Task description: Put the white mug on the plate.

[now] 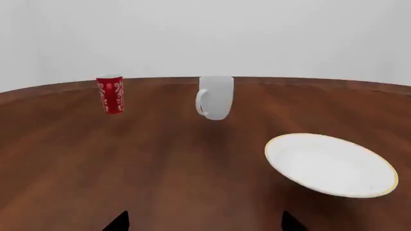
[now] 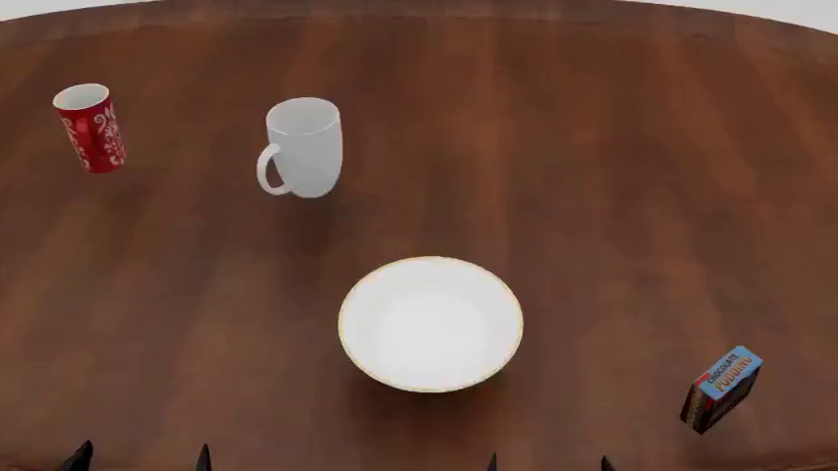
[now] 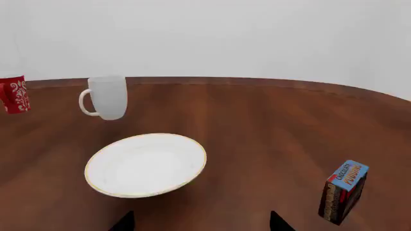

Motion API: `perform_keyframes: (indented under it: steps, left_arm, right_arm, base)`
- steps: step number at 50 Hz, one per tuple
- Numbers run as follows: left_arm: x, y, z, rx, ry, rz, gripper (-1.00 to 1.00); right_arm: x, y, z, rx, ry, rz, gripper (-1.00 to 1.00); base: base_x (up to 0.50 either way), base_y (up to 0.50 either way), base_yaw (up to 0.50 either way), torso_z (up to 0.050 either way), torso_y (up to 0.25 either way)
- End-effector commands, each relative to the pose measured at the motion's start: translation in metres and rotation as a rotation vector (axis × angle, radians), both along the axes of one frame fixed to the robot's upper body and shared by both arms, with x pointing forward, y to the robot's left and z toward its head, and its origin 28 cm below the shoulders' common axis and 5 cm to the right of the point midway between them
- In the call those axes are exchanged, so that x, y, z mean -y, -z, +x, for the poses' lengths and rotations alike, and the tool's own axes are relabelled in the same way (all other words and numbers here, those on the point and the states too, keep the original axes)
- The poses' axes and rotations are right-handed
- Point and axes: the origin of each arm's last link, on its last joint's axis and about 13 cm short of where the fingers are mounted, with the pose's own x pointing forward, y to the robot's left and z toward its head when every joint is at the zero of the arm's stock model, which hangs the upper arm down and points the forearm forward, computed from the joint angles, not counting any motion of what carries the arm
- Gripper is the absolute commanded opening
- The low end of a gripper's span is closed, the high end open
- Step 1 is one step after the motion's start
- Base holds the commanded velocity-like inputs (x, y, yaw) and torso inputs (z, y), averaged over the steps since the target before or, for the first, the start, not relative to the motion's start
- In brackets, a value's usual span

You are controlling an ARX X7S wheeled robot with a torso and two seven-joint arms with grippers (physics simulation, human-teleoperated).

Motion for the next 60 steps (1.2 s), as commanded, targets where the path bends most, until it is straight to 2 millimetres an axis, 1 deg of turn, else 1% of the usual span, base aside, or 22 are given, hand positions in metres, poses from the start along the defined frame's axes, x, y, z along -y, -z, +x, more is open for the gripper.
perform_keyframes:
  steps: [1, 19, 27, 30, 41, 48, 54, 60]
  left_arm:
    - [0.000, 0.000, 0.000, 0.000, 0.000, 0.003, 1.00]
    - [0.000, -0.002, 0.002, 0.016, -0.002, 0.037, 1.00]
    - [0.000, -0.005, 0.001, 0.028, -0.006, 0.040, 1.00]
    - [-0.001, -0.008, 0.000, 0.034, -0.015, 0.051, 1.00]
    - [-0.002, -0.031, 0.003, 0.059, -0.024, 0.096, 1.00]
    - [-0.006, -0.047, 0.008, 0.072, -0.059, 0.077, 1.00]
    - [-0.007, -0.053, 0.012, 0.066, -0.060, 0.085, 1.00]
    - [-0.010, -0.057, 0.018, 0.074, -0.086, 0.081, 1.00]
  right_arm:
    - [0.000, 0.000, 0.000, 0.000, 0.000, 0.000, 1.00]
    - [-0.002, -0.002, -0.003, -0.001, -0.011, -0.014, 1.00]
    - [-0.003, -0.009, -0.004, 0.012, -0.015, -0.020, 1.00]
    - [-0.003, -0.015, -0.006, 0.026, -0.012, -0.025, 1.00]
    - [-0.001, -0.051, -0.016, 0.080, 0.009, -0.026, 1.00]
    - [0.010, -0.078, -0.027, 0.120, 0.097, -0.053, 1.00]
    - [0.019, -0.090, -0.033, 0.125, 0.158, -0.078, 1.00]
    - [0.027, -0.095, -0.040, 0.124, 0.212, -0.093, 1.00]
  base:
    - [0.00, 0.00, 0.00, 0.000, 0.000]
    - [0.00, 0.00, 0.00, 0.000, 0.000]
    - [0.00, 0.00, 0.00, 0.000, 0.000]
    - [0.00, 0.00, 0.00, 0.000, 0.000]
    - [0.00, 0.00, 0.00, 0.000, 0.000]
    - [0.00, 0.00, 0.00, 0.000, 0.000]
    - [0.00, 0.00, 0.00, 0.000, 0.000]
    - [0.00, 0.00, 0.00, 0.000, 0.000]
